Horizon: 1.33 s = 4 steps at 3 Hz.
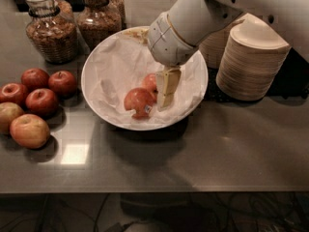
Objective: Pick apple from white bowl
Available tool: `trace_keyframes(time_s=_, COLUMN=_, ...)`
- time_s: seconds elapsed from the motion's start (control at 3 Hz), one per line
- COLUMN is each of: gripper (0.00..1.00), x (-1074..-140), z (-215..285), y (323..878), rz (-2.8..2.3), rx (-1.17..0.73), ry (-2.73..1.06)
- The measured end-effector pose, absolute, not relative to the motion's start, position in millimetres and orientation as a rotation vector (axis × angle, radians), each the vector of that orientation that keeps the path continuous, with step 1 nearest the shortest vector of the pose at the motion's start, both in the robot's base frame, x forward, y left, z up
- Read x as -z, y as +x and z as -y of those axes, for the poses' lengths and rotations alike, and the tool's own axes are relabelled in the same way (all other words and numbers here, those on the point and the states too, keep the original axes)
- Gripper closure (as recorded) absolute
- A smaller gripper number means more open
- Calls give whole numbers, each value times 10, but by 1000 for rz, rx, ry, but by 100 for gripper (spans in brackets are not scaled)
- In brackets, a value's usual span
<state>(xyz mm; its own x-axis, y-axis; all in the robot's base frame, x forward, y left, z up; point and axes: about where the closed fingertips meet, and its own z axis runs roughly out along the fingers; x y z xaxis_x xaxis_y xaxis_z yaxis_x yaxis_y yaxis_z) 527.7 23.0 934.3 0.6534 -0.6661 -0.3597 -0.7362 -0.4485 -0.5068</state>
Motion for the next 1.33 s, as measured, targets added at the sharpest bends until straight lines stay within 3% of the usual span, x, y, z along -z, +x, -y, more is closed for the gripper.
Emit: trace_keyframes(time_s=1.33, gripper=0, x=-8788, z=-554, y=5179, rz=-1049, rx=-132, ry=-2284)
